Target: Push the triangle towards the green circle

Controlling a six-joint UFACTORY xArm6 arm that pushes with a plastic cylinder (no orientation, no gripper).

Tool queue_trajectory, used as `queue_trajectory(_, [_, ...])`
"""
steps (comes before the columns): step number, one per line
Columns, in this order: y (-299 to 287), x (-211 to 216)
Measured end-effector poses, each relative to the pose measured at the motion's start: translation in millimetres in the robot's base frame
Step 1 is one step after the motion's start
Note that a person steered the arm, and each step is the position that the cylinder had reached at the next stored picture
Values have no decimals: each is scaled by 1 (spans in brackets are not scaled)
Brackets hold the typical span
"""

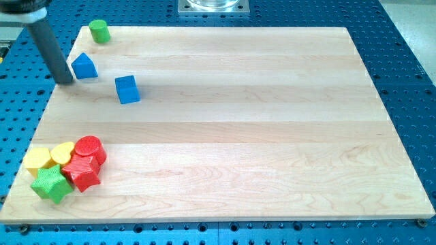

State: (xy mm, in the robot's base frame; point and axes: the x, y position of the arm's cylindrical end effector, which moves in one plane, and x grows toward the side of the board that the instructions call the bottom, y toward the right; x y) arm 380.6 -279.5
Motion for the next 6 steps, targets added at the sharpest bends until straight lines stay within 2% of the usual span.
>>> queue_trajectory(1, [13, 60])
queue_trajectory(2, [19, 89])
queue_trajectory(3, [25, 56])
queue_trajectory(5, [23, -37])
queue_trajectory(6, [42, -57])
